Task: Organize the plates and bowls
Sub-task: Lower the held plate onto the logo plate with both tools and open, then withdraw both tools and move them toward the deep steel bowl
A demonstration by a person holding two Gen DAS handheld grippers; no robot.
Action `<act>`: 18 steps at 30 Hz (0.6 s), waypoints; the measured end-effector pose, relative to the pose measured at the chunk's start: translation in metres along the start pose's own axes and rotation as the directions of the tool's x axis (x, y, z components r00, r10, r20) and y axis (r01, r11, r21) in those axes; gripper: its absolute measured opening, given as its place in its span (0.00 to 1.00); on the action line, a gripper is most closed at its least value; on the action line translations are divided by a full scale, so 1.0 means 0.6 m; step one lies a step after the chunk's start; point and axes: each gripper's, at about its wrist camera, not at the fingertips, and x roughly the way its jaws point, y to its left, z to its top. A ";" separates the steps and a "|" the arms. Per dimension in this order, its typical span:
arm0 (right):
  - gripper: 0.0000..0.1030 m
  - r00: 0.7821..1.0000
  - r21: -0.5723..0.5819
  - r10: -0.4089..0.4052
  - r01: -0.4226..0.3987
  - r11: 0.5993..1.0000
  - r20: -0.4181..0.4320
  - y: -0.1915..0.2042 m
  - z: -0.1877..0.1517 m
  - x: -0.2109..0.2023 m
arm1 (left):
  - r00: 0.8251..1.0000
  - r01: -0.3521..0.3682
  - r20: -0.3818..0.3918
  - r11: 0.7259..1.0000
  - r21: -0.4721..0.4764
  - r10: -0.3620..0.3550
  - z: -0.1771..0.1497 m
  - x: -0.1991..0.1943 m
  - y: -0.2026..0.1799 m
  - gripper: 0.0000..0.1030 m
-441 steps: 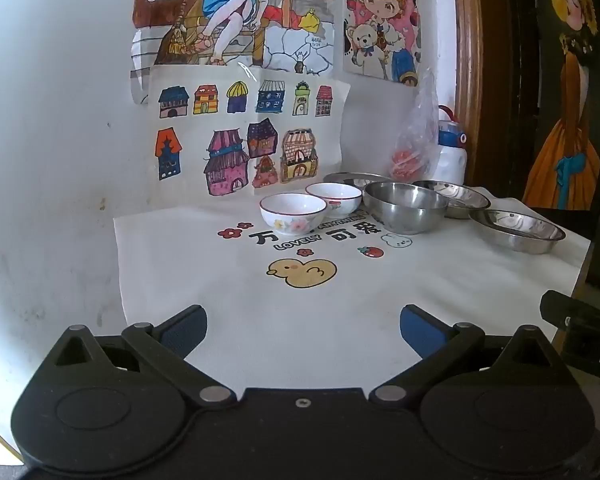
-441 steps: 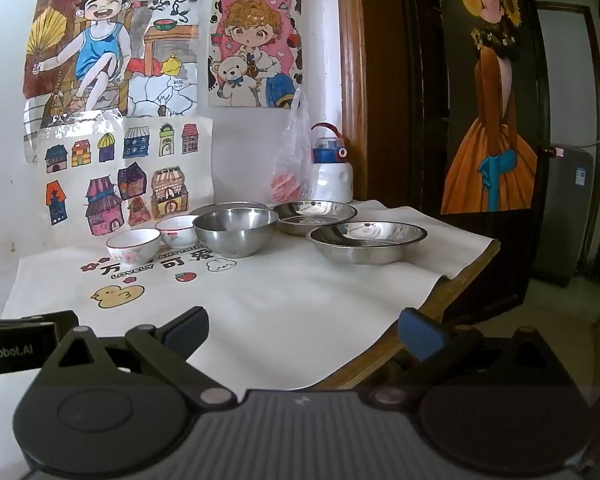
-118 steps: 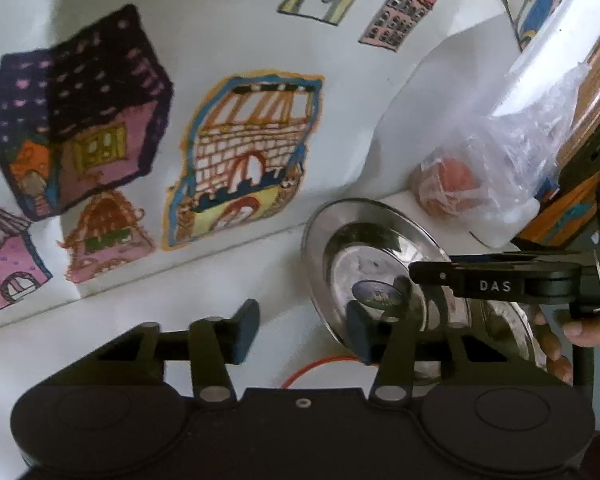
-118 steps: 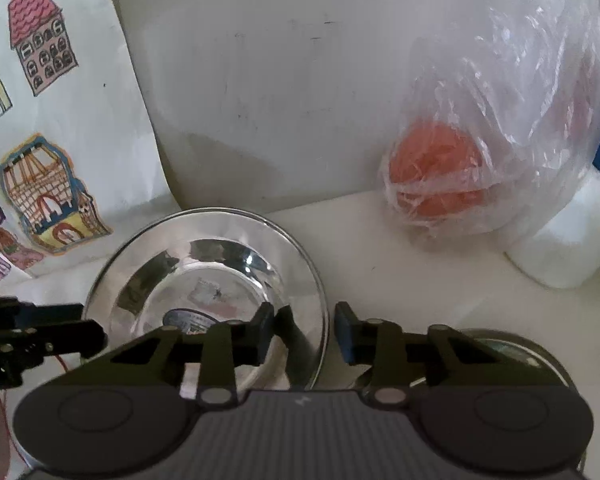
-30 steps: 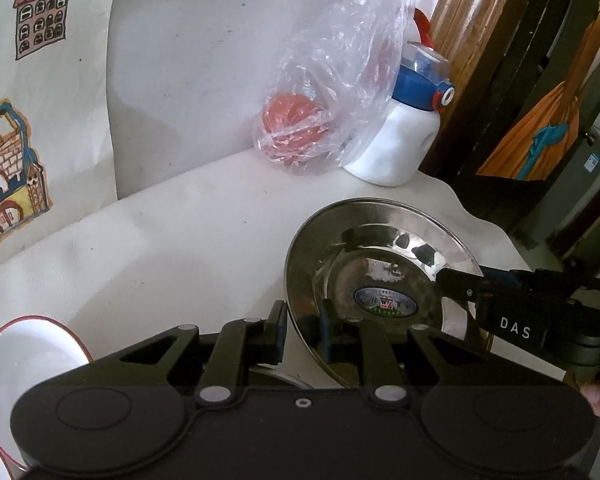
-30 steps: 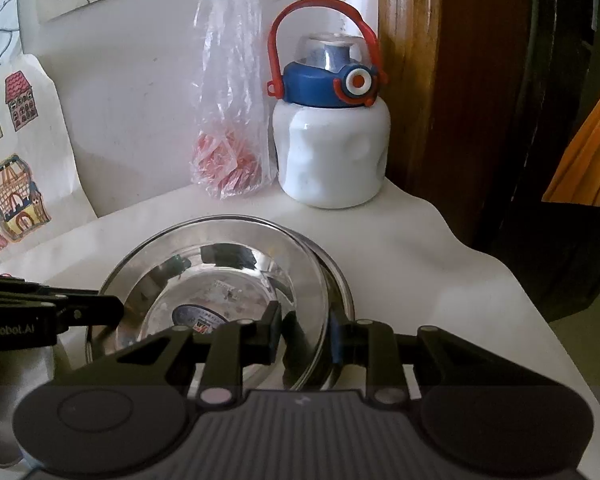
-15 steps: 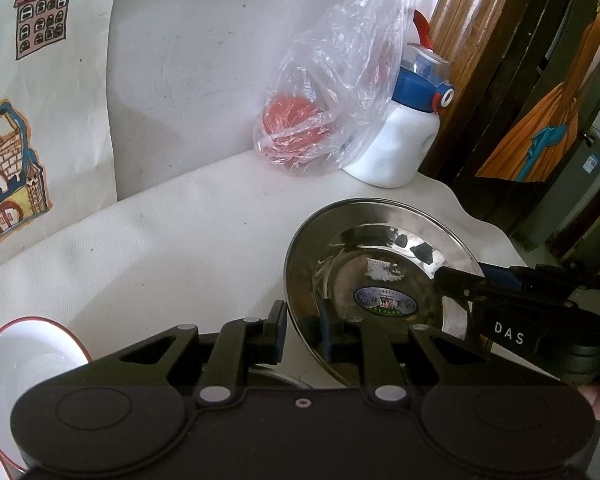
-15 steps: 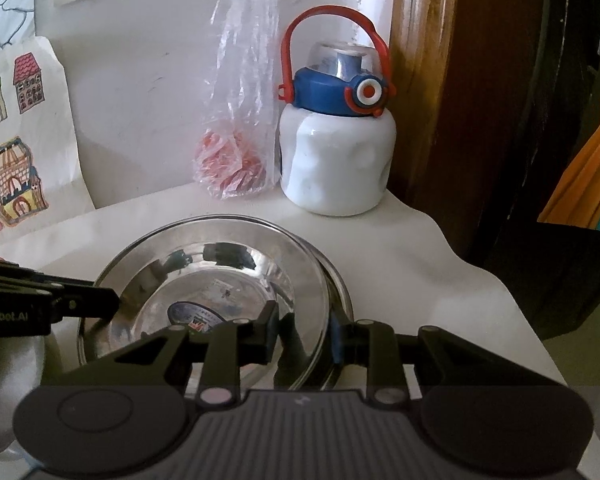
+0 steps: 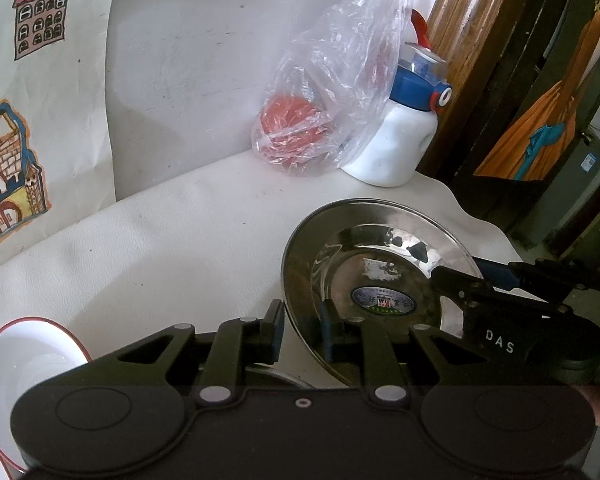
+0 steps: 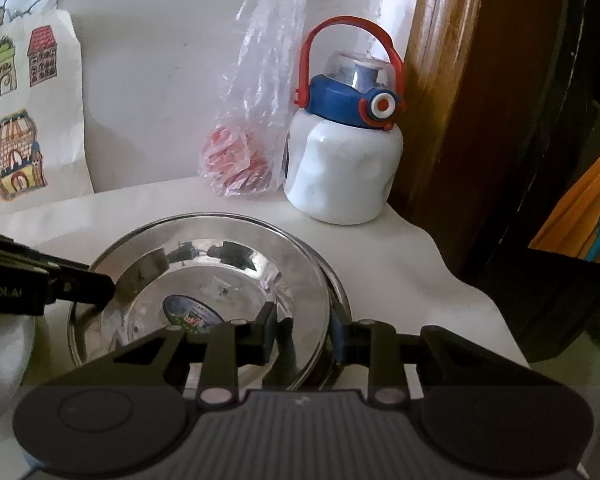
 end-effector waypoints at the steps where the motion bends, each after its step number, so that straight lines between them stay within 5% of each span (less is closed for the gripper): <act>1: 0.33 1.000 -0.016 -0.019 0.019 1.000 0.008 0.003 0.000 -0.002 | 1.000 0.002 0.001 1.000 -0.001 -0.002 -0.001 0.000 0.001 0.20; 7: 0.37 0.998 -0.037 -0.051 0.052 0.998 0.032 0.001 0.002 -0.011 | 1.000 0.008 0.007 1.000 -0.008 -0.008 -0.001 -0.004 0.002 0.25; 18: 0.73 0.994 -0.020 -0.069 0.071 0.997 0.081 -0.003 0.004 -0.048 | 0.999 0.021 0.039 0.999 -0.030 -0.019 -0.001 -0.026 0.009 0.48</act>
